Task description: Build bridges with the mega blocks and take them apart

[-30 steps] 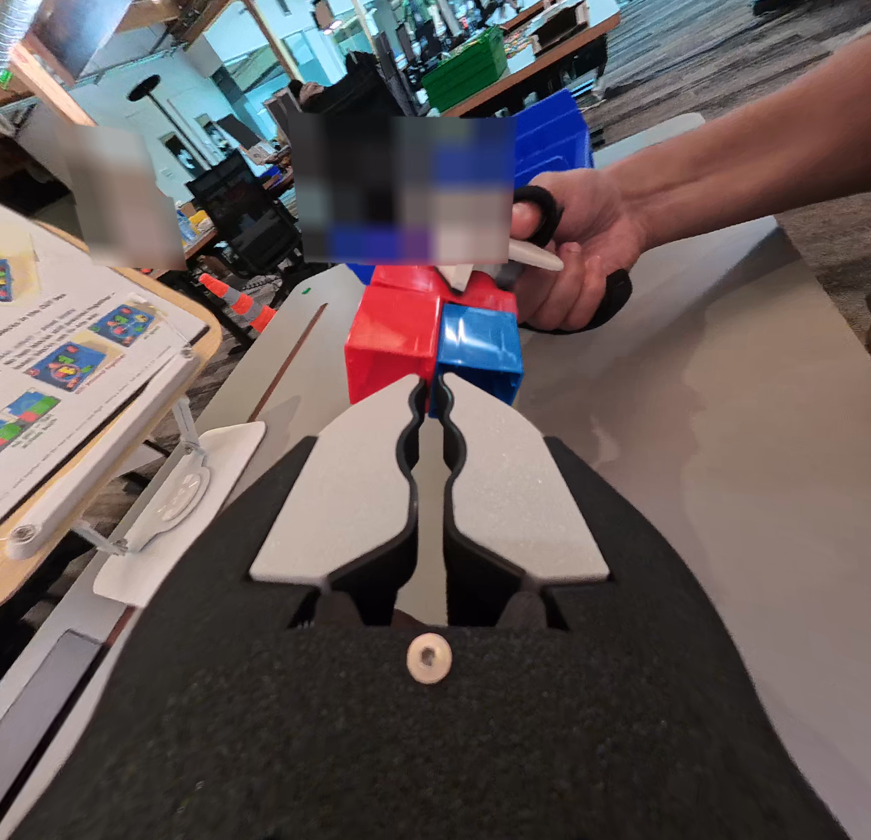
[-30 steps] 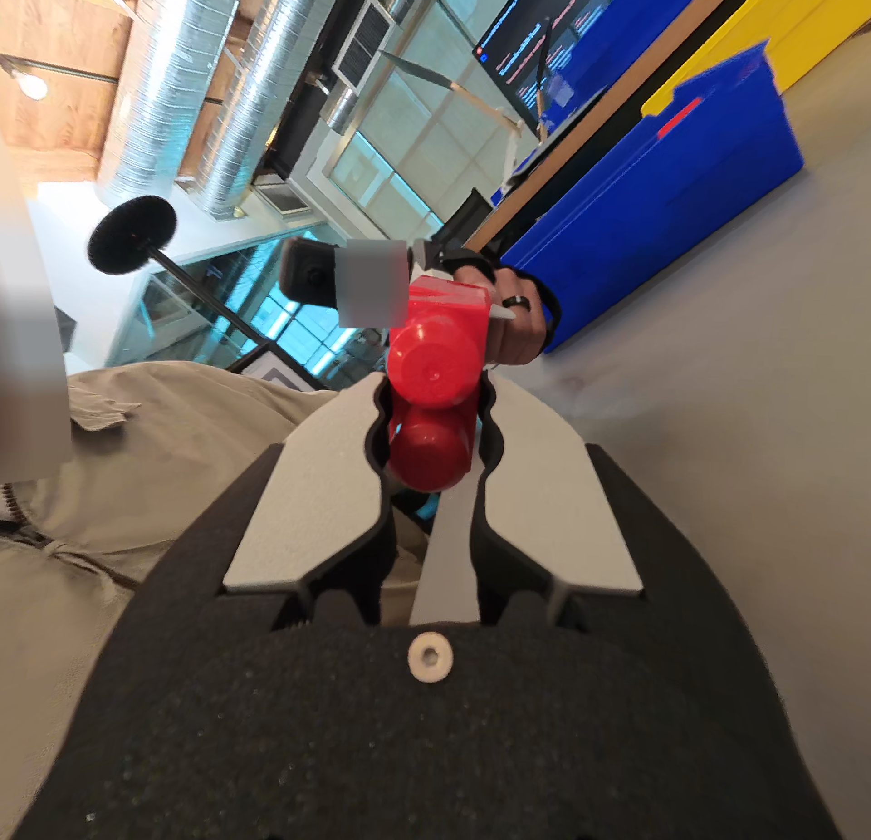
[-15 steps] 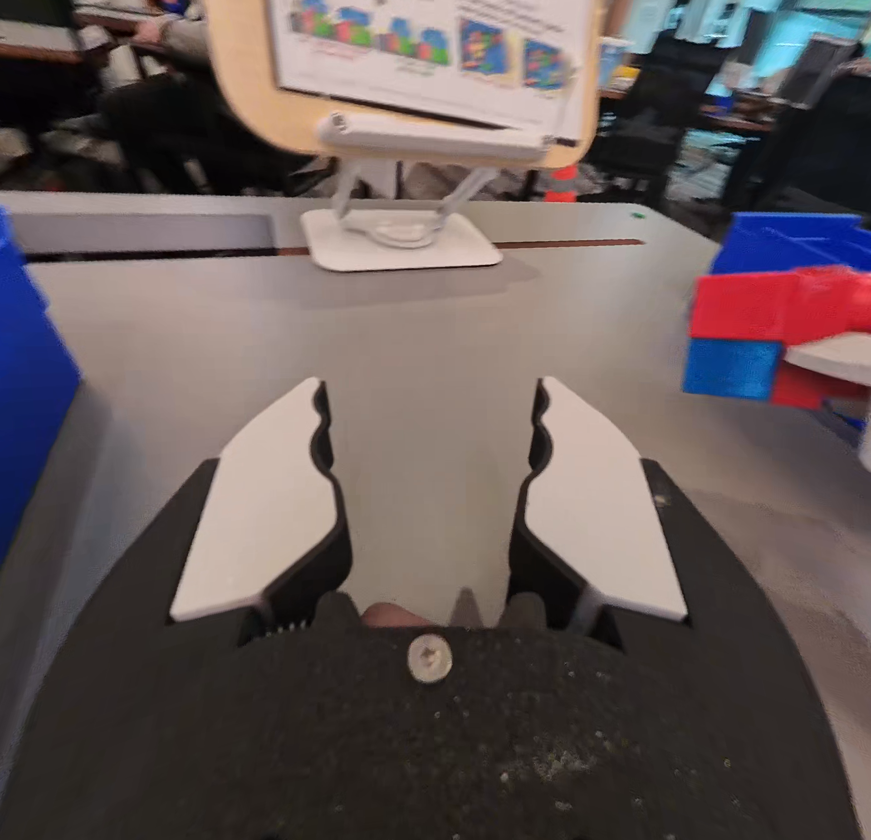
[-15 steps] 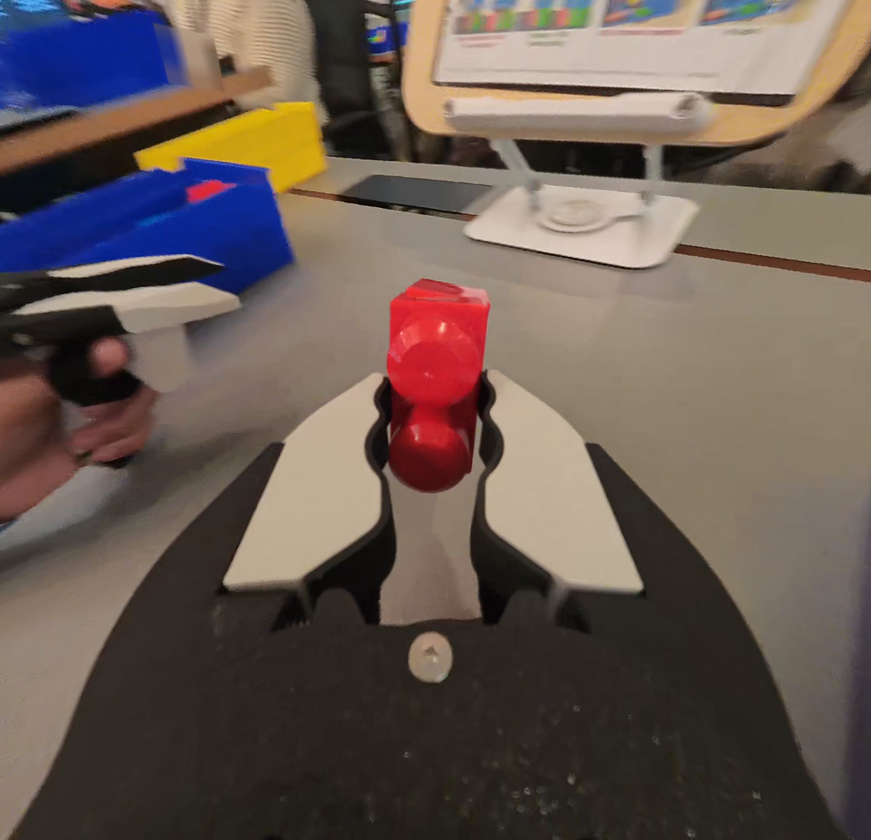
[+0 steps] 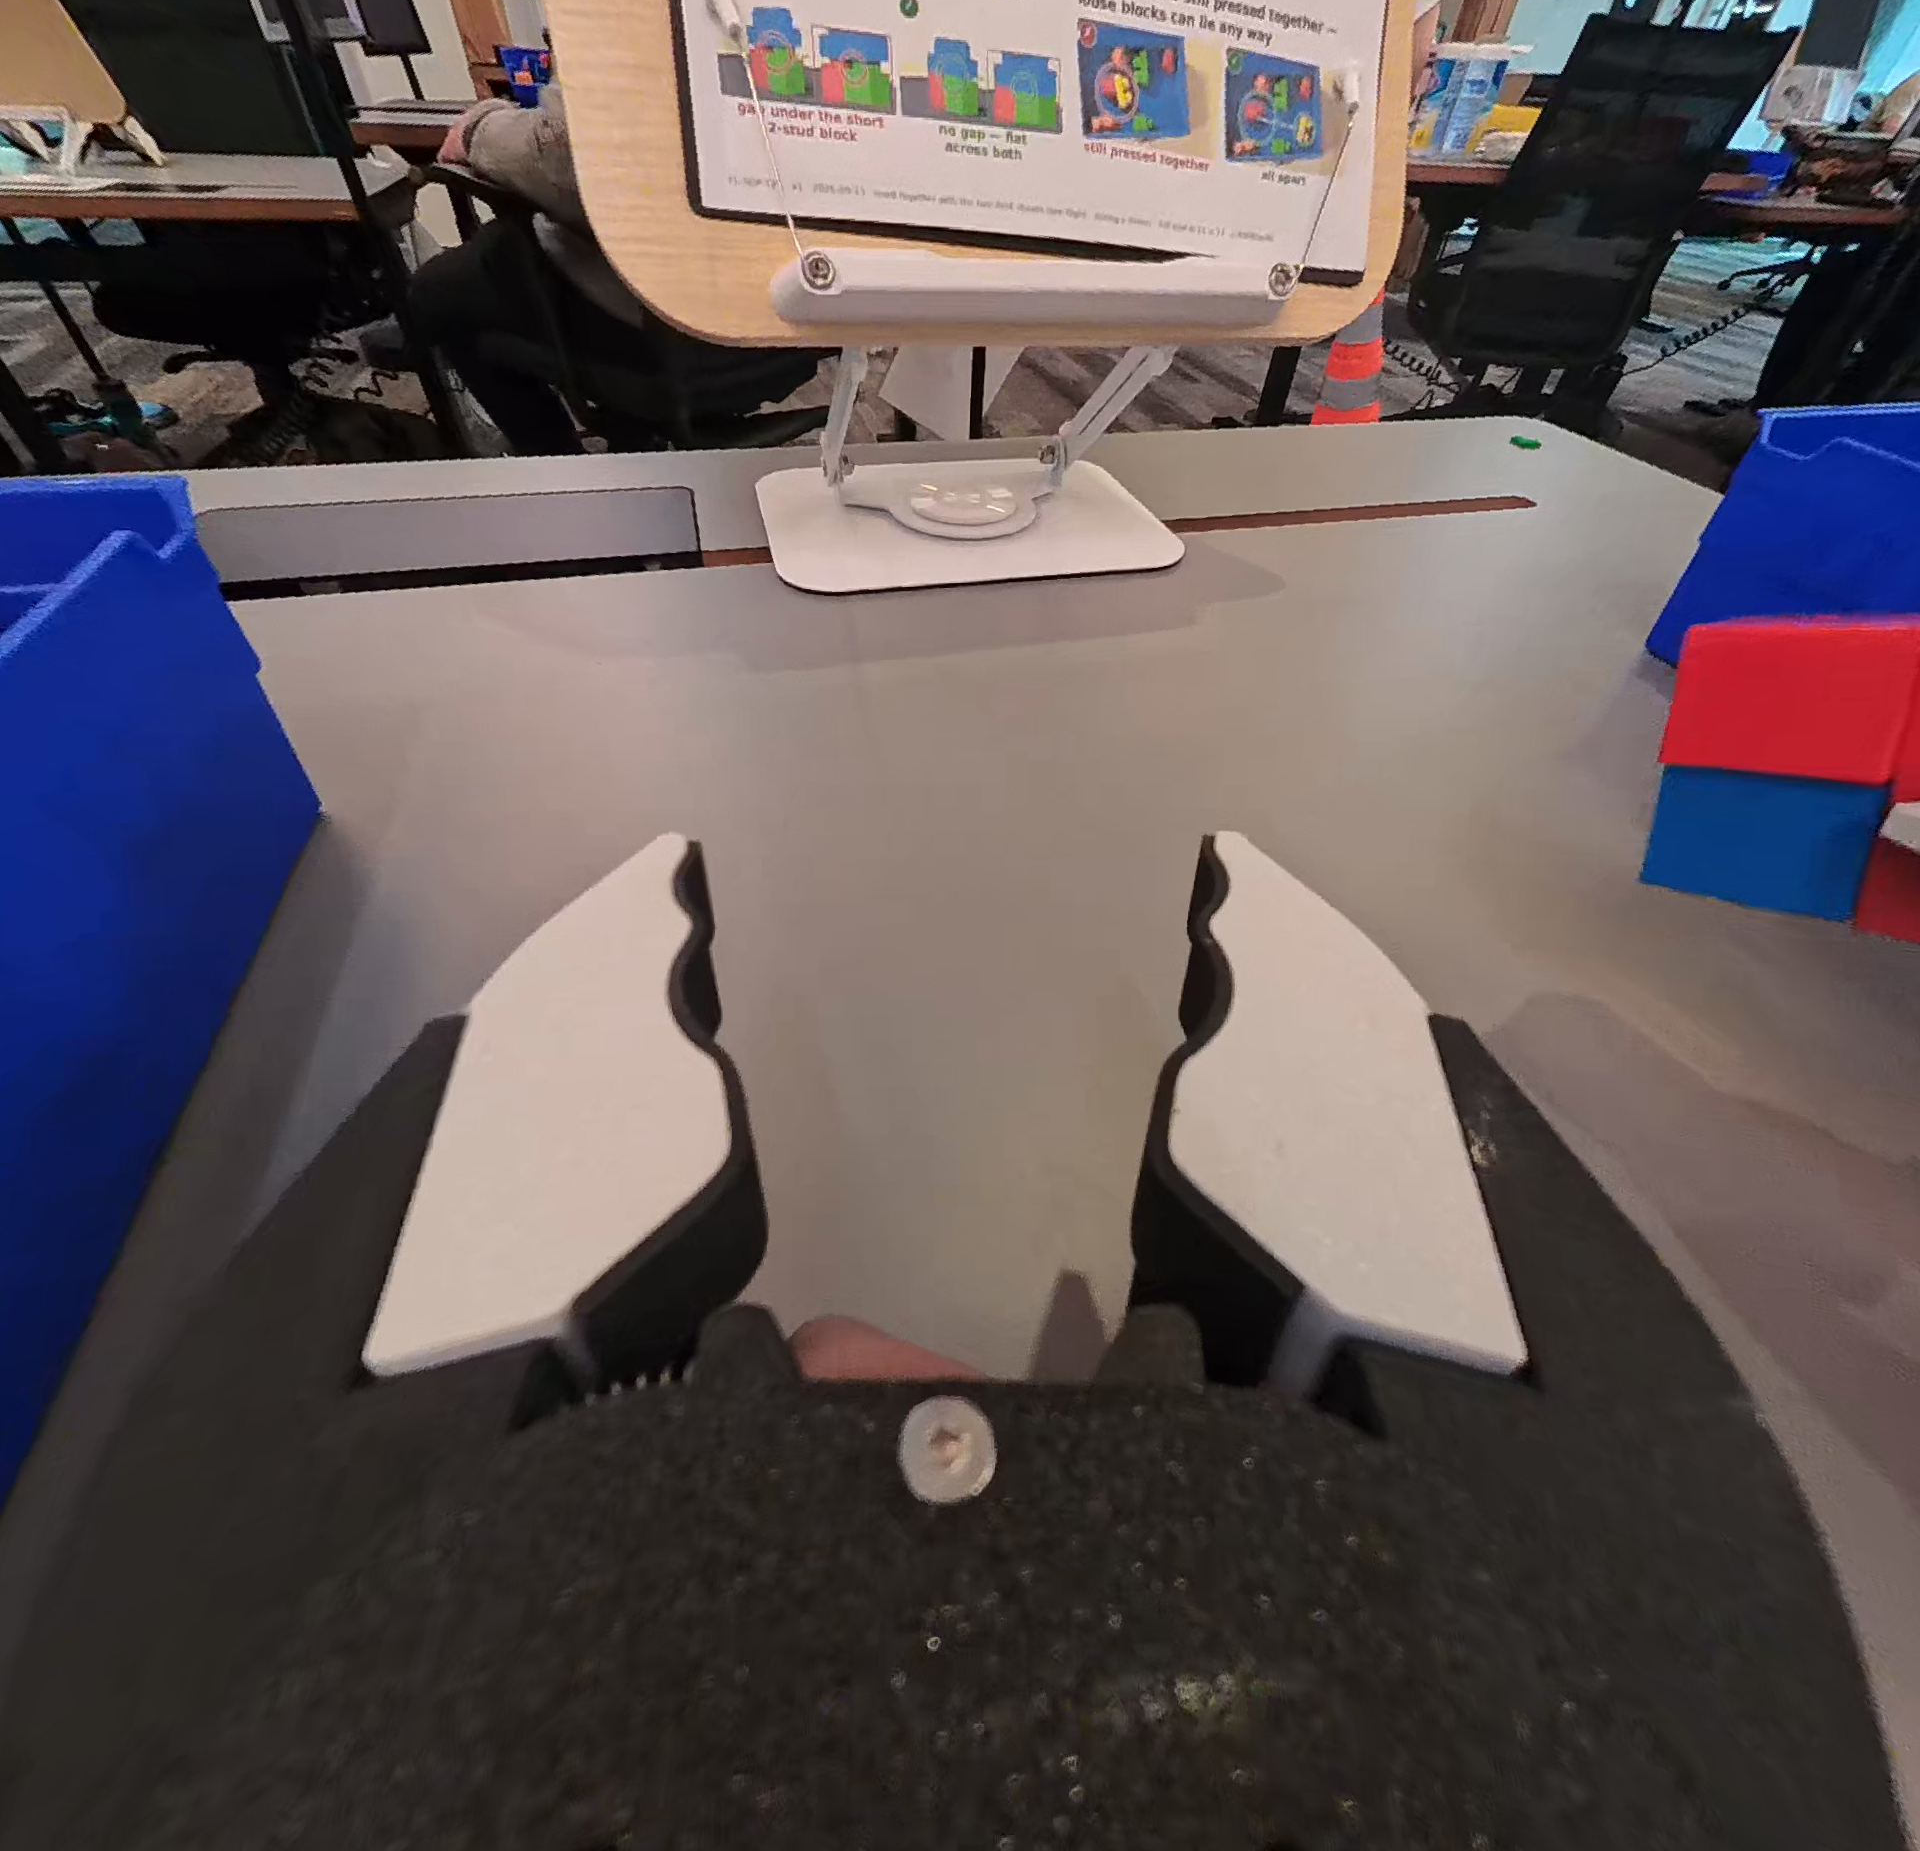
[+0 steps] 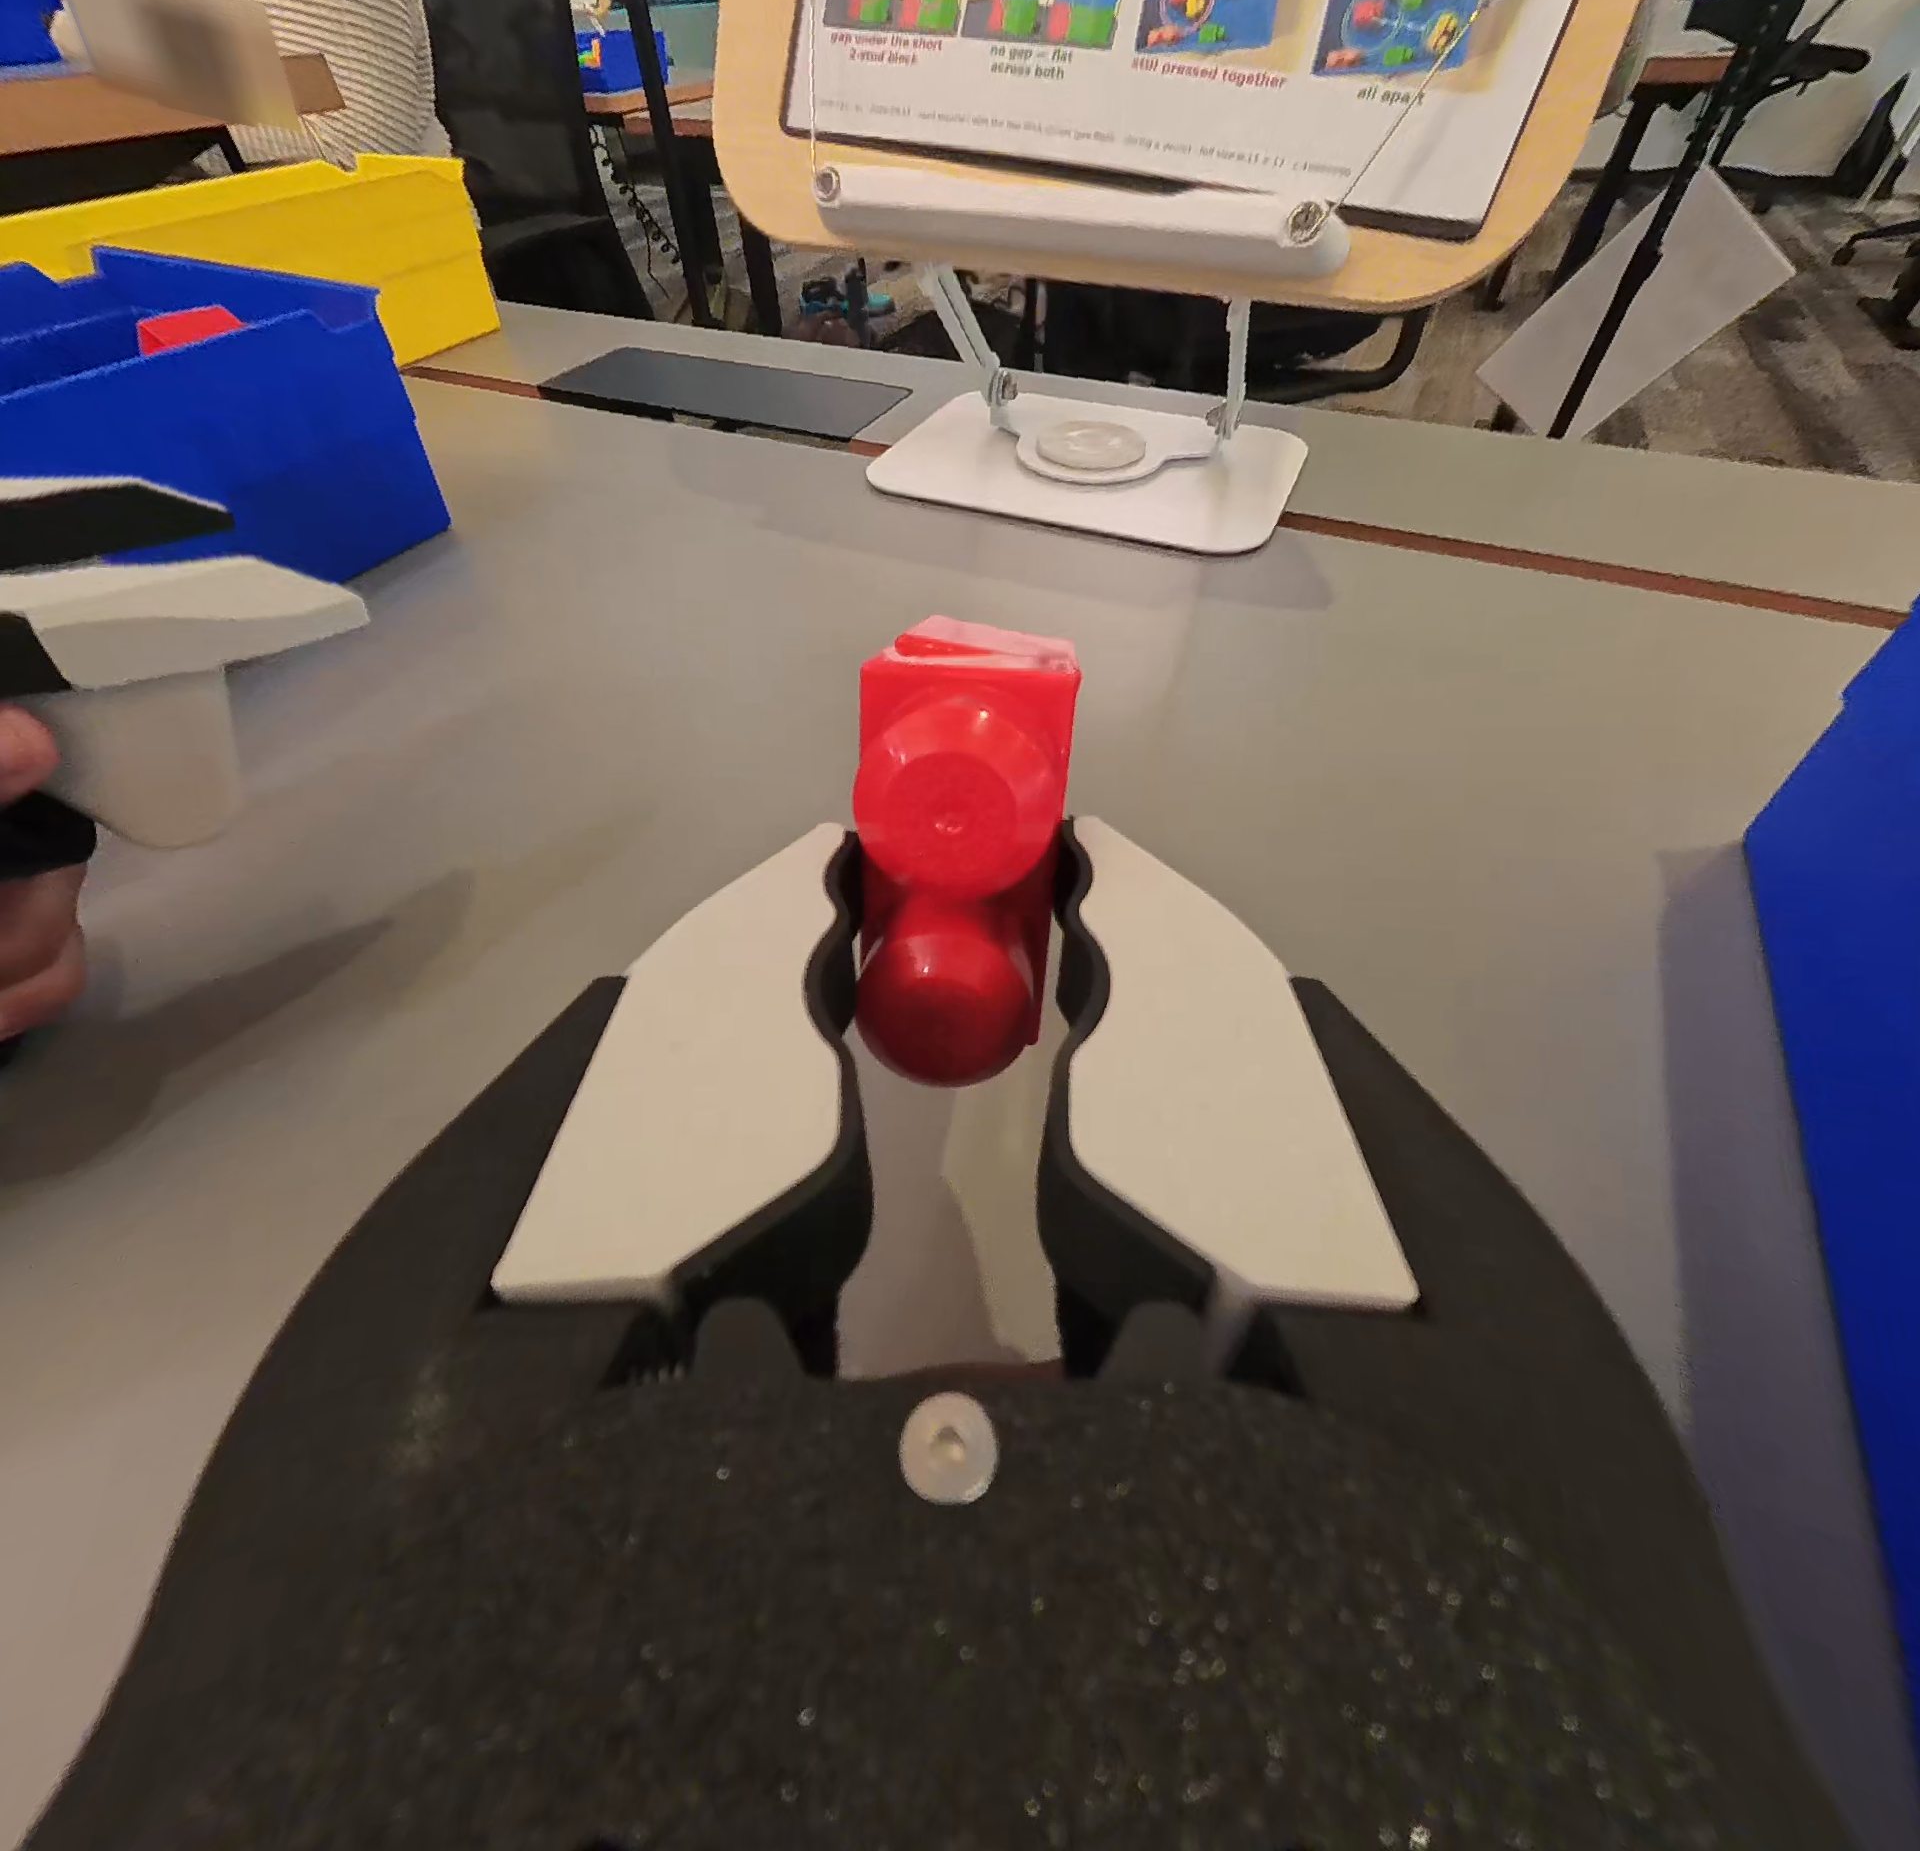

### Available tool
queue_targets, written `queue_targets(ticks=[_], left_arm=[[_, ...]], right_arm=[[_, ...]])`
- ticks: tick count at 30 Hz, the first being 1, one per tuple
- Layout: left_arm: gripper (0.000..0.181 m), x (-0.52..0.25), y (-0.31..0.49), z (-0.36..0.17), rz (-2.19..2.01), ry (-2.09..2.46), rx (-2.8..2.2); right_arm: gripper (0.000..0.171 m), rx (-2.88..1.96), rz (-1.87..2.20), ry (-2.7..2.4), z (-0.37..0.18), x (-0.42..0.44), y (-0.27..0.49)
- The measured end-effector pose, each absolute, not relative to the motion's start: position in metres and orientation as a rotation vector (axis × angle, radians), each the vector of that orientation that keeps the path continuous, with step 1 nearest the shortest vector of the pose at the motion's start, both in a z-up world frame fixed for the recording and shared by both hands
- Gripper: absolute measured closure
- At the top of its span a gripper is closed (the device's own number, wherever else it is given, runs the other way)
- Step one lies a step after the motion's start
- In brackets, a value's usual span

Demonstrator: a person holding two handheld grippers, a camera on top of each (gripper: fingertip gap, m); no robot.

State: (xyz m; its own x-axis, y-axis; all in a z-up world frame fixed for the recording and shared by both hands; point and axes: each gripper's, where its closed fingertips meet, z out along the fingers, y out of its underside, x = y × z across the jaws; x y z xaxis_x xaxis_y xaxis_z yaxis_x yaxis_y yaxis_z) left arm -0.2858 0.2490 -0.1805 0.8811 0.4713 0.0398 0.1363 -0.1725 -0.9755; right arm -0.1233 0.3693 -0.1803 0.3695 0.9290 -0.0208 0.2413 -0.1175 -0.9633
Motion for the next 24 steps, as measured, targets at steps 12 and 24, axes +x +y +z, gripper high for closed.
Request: queue_targets(ticks=[12,24], left_arm=[[0.101,-0.294,0.248,-0.183,0.265,-0.467,-1.762],[0.103,-0.287,0.25,-0.174,0.222,-0.441,-1.756]], right_arm=[[0.136,-2.094,0.529,-1.17,-0.1,-0.001,0.582],[0.136,-2.625,0.094,-1.201,-0.211,0.027,0.676]])
